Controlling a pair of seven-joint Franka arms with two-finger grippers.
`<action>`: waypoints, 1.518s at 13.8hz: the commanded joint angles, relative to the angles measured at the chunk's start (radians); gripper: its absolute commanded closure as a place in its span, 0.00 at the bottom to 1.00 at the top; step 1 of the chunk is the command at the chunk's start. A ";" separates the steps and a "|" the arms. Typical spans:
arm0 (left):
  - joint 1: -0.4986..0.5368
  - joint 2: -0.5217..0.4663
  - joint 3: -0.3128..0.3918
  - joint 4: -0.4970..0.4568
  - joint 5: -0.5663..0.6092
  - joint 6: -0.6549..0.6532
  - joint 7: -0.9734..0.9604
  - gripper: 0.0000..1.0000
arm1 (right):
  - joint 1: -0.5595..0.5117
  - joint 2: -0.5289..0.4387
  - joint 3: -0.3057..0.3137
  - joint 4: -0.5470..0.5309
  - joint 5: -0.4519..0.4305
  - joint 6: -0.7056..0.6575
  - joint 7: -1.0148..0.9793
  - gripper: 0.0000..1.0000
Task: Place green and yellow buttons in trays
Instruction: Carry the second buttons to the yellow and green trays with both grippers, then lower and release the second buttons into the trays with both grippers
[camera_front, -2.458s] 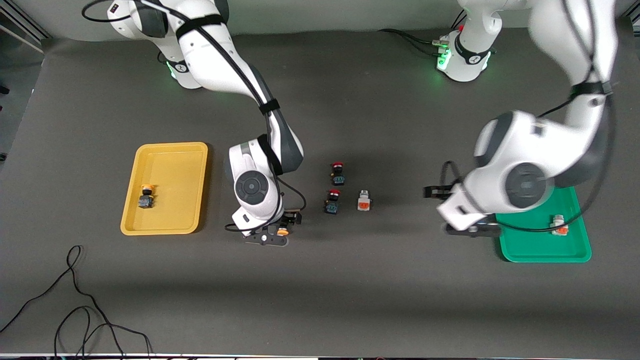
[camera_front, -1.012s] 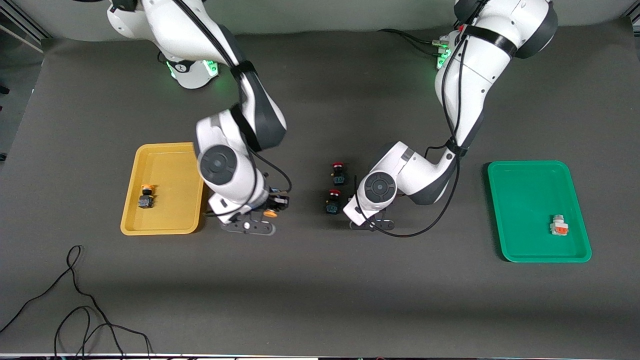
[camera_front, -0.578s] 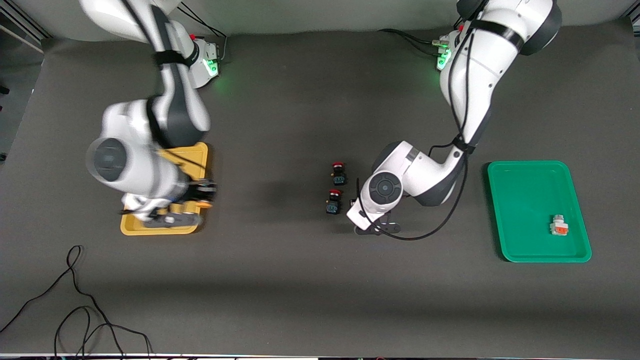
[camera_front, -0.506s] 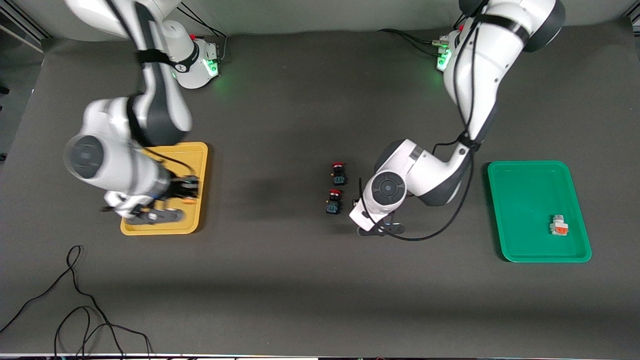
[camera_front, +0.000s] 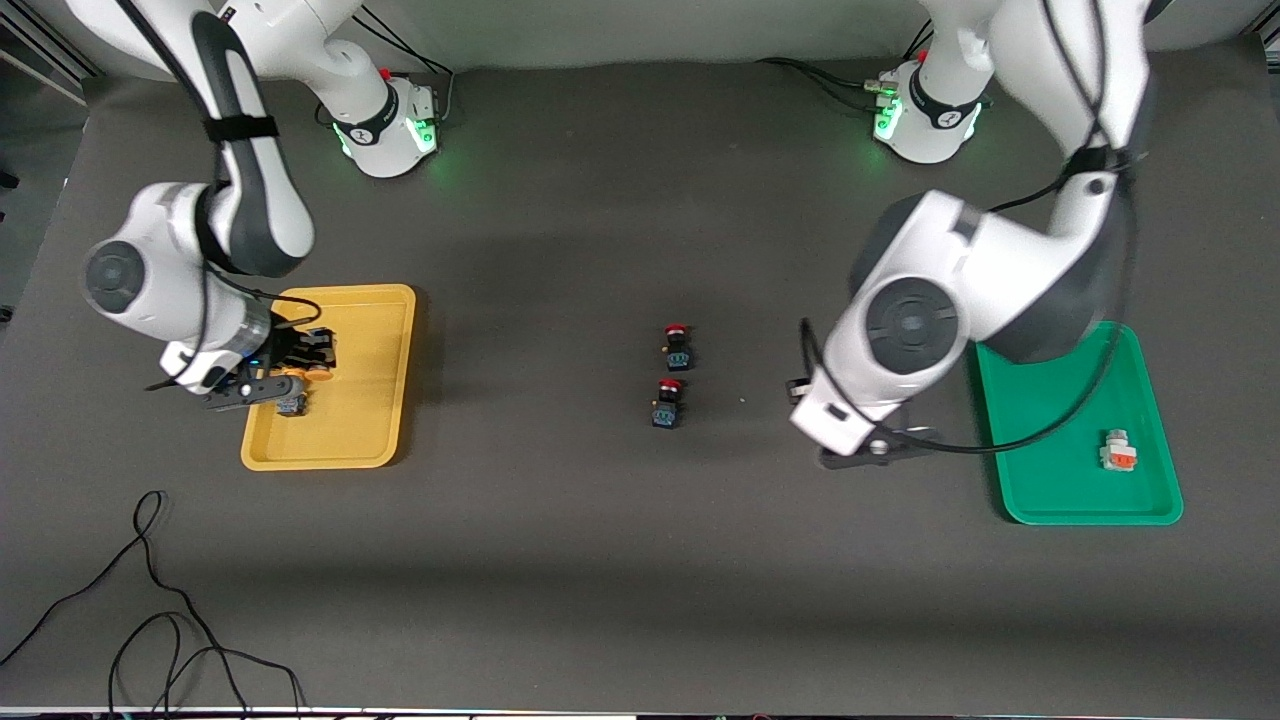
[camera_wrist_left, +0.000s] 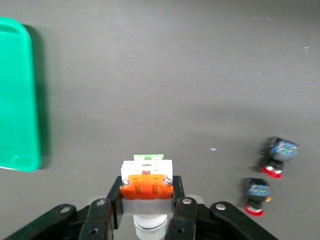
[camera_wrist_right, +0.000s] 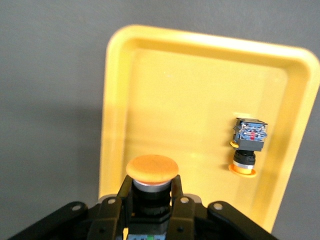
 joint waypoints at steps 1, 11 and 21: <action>0.107 -0.045 -0.002 0.002 -0.001 -0.074 0.161 1.00 | 0.014 0.127 0.005 -0.026 0.145 0.108 -0.126 1.00; 0.461 -0.036 0.002 -0.113 0.045 -0.041 0.689 1.00 | 0.023 0.252 -0.001 0.088 0.416 0.029 -0.298 0.00; 0.584 -0.054 0.004 -0.490 0.049 0.436 0.768 1.00 | 0.036 0.212 -0.149 0.620 0.158 -0.651 -0.109 0.00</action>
